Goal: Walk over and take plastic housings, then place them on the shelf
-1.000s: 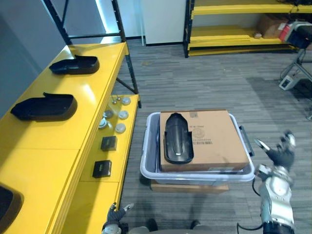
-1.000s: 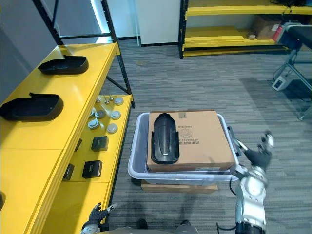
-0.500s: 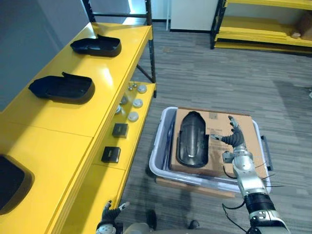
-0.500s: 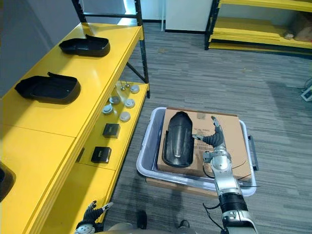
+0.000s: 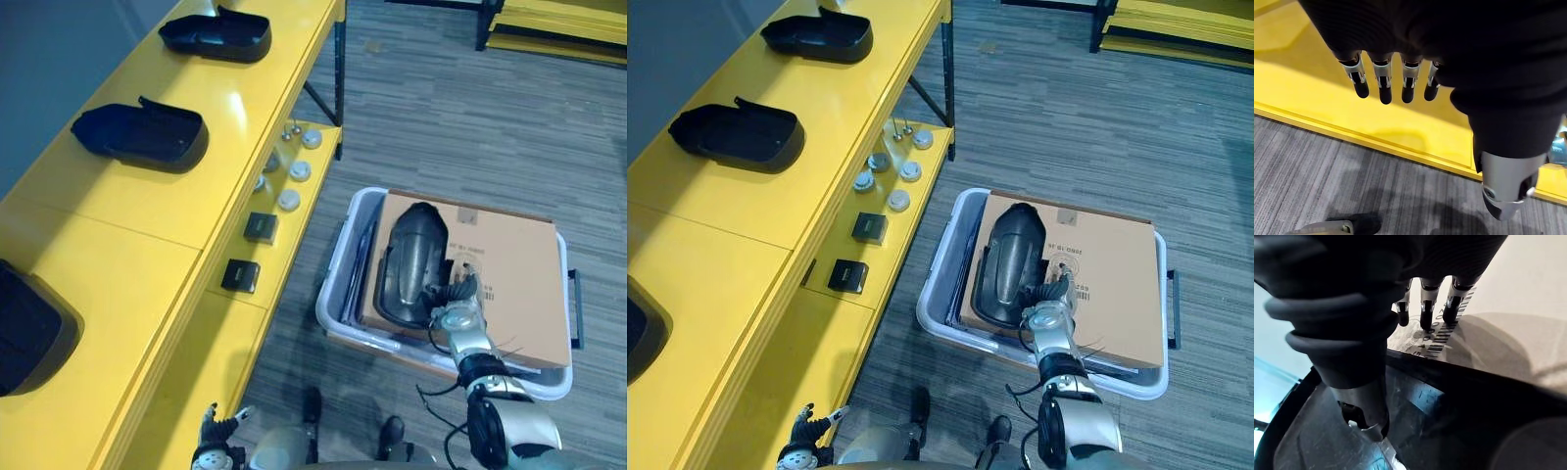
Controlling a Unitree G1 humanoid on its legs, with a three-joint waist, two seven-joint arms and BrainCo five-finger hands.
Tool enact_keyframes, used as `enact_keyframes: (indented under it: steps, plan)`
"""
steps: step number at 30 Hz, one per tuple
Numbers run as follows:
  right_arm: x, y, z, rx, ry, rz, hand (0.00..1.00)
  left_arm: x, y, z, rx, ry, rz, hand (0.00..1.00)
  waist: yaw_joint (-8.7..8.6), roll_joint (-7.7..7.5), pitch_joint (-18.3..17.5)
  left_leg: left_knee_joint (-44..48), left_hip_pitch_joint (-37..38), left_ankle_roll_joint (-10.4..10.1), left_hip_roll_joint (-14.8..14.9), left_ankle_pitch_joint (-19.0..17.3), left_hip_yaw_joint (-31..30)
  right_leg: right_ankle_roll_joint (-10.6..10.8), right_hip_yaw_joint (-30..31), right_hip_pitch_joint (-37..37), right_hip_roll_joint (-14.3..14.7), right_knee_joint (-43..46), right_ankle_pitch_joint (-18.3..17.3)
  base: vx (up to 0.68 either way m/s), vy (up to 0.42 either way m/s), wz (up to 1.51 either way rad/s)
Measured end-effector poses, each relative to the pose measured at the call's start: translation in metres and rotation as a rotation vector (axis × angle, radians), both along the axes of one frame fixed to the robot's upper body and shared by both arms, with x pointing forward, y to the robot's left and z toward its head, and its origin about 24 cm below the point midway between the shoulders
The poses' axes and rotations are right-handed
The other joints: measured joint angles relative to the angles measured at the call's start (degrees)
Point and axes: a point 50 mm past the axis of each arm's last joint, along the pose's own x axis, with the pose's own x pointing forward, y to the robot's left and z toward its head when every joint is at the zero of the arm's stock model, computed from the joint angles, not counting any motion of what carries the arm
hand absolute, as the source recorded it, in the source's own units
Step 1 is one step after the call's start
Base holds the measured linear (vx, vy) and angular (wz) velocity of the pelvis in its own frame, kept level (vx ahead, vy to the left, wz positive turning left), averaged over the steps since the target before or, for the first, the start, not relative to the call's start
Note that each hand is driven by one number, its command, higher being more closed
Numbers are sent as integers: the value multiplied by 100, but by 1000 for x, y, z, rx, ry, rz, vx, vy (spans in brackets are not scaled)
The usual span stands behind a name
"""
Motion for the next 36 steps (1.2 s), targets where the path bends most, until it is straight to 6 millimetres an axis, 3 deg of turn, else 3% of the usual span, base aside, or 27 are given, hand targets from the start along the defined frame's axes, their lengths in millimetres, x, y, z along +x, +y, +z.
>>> enact_keyframes:
  steps: [7, 14, 18, 21, 23, 26, 29, 31, 33, 36]
  plan:
    - [0, 18, -11, 104, 27, 18, 100, 1, 2, 1, 9, 1, -13, 0, -3, -76, 52, -115, 68, -35, 1, 70, -13, -13, 12, 15, -2, 1, 9, 0, -3, 2]
    - [-2, 20, -14, 119, 32, 19, 100, 2, 4, 1, 15, -1, -14, 0, -8, -141, 118, -127, 234, -37, -4, 69, 8, -30, 34, 157, -14, 6, 39, -3, 2, -1]
    - [-2, 17, 5, 86, -95, 16, 100, 4, 2, 2, 13, -7, -13, 0, -9, -141, 118, -126, 331, -36, -16, 69, 86, -34, 124, 213, -31, 6, 57, -25, 15, -10]
    - [-15, 3, 22, 1, -204, -17, 100, 13, -2, 10, 9, -75, -12, 0, -48, -144, 116, -121, 379, -35, -29, 70, 94, -32, 134, 257, -47, 7, 57, -35, 15, -2]
    - [-26, -2, 34, -43, -286, -68, 100, 29, -11, 22, 5, -174, -26, 0, -160, -141, 114, -114, 378, -2, -37, 93, 94, -31, 132, 261, -52, 8, 57, -38, 9, -1]
    - [-33, -8, 47, -98, -353, -99, 100, 53, -30, 40, -26, -297, -89, 0, -188, -134, 109, -84, 375, 3, -31, 96, 93, -30, 153, 257, -51, 8, 58, -46, 2, -7]
    - [-42, -7, 61, -120, -437, -127, 100, 83, -52, 75, -63, -496, -159, 0, -204, -130, 94, -56, 371, 5, 4, 95, 90, -37, 156, 259, -18, 11, 61, -41, -11, -1]
    - [-41, 4, 79, -119, -525, -107, 100, 99, -56, 105, -65, -653, -165, 0, -333, -117, 77, -36, 370, 15, 27, 102, 90, -39, 157, 267, 5, 11, 61, 0, 0, 0]
    - [-45, 15, 99, -144, -628, -64, 100, 114, -61, 144, -68, -837, -183, 0, -339, -106, 17, -24, 372, 16, 46, 102, 98, -41, 166, 266, 23, 8, 61, 5, -6, -2]
    - [-47, 32, 119, -164, -725, 2, 100, 126, -68, 186, -72, -1033, -199, 0, -342, -98, -120, -17, 397, 18, 49, 104, 103, -42, 176, 296, 30, -8, 61, 11, -3, 0]
